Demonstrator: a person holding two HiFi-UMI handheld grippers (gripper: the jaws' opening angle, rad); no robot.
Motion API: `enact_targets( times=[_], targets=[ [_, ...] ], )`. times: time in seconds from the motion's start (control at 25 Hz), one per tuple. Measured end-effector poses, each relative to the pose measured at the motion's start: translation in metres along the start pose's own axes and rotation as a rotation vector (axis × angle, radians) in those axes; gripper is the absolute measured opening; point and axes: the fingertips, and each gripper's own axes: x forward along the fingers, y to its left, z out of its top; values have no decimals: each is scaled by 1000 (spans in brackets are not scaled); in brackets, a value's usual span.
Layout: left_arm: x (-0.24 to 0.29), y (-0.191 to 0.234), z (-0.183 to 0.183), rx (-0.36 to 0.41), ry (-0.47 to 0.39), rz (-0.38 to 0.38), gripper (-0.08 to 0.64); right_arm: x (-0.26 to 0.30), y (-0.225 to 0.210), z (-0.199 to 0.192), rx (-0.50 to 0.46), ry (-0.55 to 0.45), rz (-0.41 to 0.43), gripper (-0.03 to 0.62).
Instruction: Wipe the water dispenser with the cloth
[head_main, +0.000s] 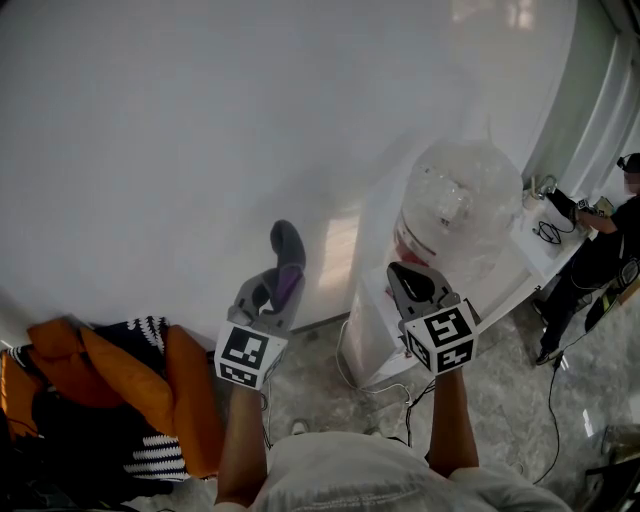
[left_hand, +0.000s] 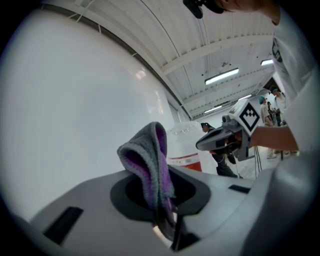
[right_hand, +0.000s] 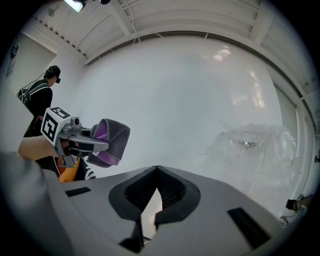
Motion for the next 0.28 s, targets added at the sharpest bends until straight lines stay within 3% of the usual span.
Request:
enact_targets(
  times=[0.28],
  targets=[
    [3, -2, -5, -17, 2, -25, 63, 2, -2, -5, 12, 7, -2, 15]
  ],
)
